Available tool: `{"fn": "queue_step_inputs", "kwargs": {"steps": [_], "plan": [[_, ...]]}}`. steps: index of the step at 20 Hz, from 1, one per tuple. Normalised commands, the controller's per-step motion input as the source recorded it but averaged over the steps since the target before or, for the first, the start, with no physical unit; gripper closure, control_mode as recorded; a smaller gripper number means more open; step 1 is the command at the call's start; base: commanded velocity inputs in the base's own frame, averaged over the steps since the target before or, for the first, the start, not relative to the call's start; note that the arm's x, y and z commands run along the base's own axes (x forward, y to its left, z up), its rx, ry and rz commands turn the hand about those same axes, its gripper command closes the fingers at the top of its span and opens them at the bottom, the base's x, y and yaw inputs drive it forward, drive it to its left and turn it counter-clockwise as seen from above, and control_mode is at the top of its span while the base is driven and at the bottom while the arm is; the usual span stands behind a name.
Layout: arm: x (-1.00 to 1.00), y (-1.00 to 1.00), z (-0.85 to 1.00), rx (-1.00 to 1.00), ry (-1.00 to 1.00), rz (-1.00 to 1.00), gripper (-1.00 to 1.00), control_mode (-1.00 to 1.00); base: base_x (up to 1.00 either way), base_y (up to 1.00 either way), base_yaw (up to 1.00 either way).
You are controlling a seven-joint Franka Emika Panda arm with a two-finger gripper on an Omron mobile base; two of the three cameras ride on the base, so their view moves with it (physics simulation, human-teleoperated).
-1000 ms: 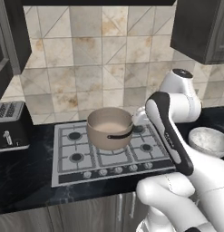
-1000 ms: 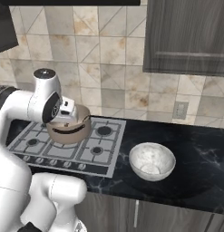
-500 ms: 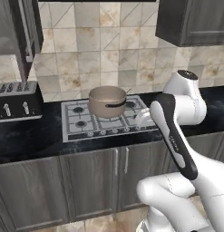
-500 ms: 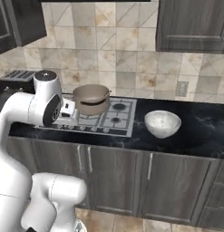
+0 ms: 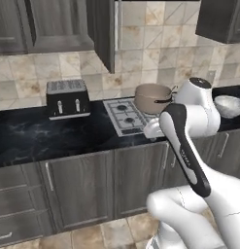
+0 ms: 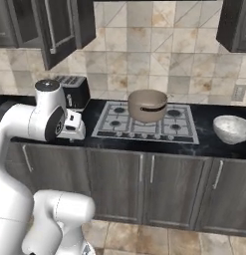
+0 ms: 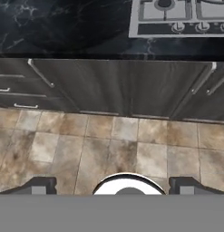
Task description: Open the cabinet and move the ladle to the pot. Then close the cabinet.
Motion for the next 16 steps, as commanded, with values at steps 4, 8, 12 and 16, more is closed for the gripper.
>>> {"fn": "queue_step_inputs", "kwargs": {"steps": [4, 8, 12, 16], "plan": [[0.0, 0.0, 0.0, 0.0, 0.0, 0.0, -1.0, 1.0, 0.23, 1.0, -0.09], [0.0, 0.0, 0.0, 0.0, 0.0, 0.0, -1.0, 1.0, 0.33, 0.74, -0.07], [0.0, 0.0, 0.0, 0.0, 0.0, 0.0, -1.0, 1.0, 0.67, 0.34, -0.03], [0.0, 0.0, 0.0, 0.0, 0.0, 0.0, -1.0, 1.0, 0.69, 0.05, 0.0]]}}
